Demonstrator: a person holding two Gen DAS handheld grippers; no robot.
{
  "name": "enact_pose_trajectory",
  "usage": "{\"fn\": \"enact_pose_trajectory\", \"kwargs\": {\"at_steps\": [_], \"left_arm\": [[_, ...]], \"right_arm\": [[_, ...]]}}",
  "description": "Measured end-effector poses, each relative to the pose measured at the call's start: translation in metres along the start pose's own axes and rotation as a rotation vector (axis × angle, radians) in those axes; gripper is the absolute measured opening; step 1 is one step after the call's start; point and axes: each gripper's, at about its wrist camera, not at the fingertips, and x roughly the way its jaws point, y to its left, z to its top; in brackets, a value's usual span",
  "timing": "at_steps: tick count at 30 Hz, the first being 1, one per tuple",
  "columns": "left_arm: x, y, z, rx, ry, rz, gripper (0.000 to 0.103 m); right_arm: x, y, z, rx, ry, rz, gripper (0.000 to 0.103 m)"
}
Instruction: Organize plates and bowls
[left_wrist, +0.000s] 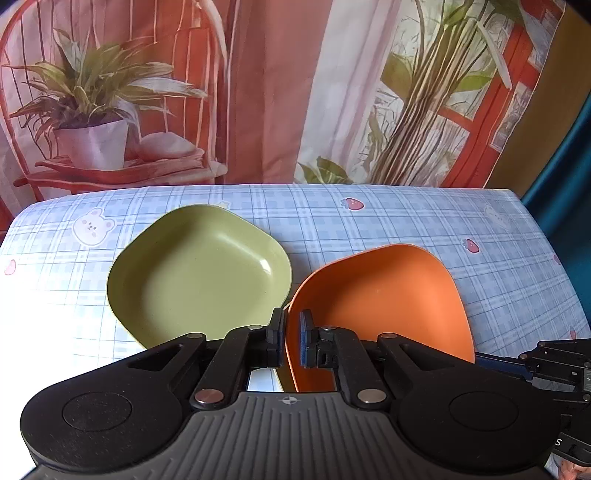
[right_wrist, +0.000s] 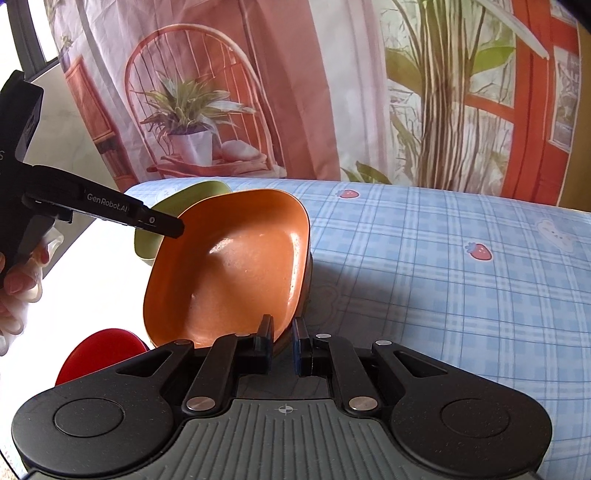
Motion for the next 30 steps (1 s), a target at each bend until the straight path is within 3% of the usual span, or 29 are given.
{"fn": "enact_pose_trajectory", "kwargs": {"at_steps": [20,30], "left_arm": [[0.012,0.001,-0.008,0.017,0.029,0.025,0.009],[0.011,0.003,-0.009,-0.009,0.024,-0.01,0.026]], "right_arm": [[0.015,0.005,-0.001,-0.036,0.034,-0.035,0.01],[0.016,0.011,0.001,-0.06,0.059,-0.053,0.016]]}}
